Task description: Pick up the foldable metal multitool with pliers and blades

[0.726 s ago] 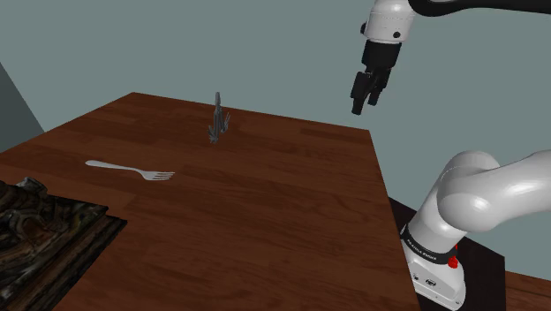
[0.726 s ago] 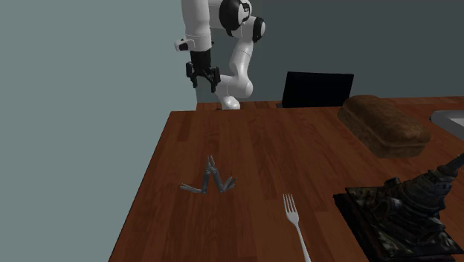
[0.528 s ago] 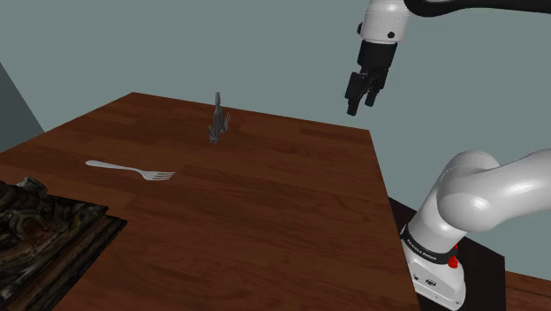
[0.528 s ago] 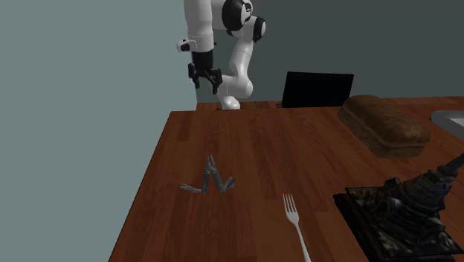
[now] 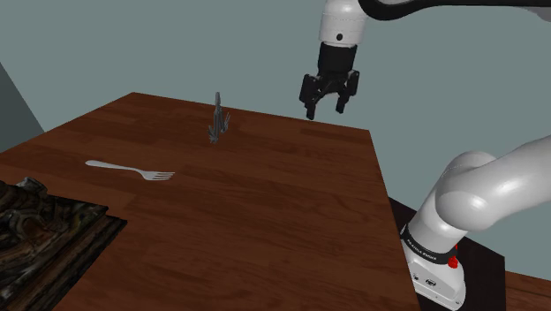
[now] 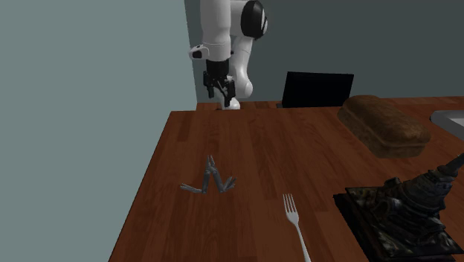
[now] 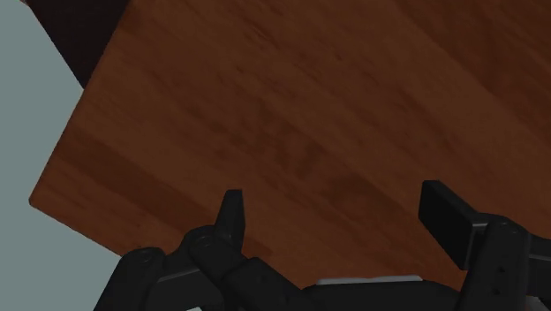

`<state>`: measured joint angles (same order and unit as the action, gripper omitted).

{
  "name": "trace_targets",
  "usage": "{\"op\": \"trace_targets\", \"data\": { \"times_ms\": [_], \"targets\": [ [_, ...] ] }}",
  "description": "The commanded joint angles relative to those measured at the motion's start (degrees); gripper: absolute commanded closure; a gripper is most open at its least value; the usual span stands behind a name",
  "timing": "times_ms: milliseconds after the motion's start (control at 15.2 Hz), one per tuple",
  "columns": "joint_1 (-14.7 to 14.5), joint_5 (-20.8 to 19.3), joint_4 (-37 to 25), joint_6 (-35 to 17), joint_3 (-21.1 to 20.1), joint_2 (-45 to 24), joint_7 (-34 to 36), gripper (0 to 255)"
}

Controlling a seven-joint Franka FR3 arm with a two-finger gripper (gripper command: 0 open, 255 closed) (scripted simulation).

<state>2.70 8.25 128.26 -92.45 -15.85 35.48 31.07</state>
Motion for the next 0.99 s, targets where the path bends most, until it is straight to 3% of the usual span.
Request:
{"op": "trace_targets", "data": {
  "times_ms": [0,462,726,924],
  "targets": [
    [1.1,0.5,-3.1,-0.8,-2.7,-3.5,6.0,0],
    [5.1,-1.8,-15.9,-3.7,-12.2,-18.5,27.1,0],
    [6.3,-6.6,-25.5,-3.7,-16.7,-29.0,39.9,0],
    [5.6,-11.6,-33.9,-2.4,-18.8,-37.8,49.4,0]
  ]
}}
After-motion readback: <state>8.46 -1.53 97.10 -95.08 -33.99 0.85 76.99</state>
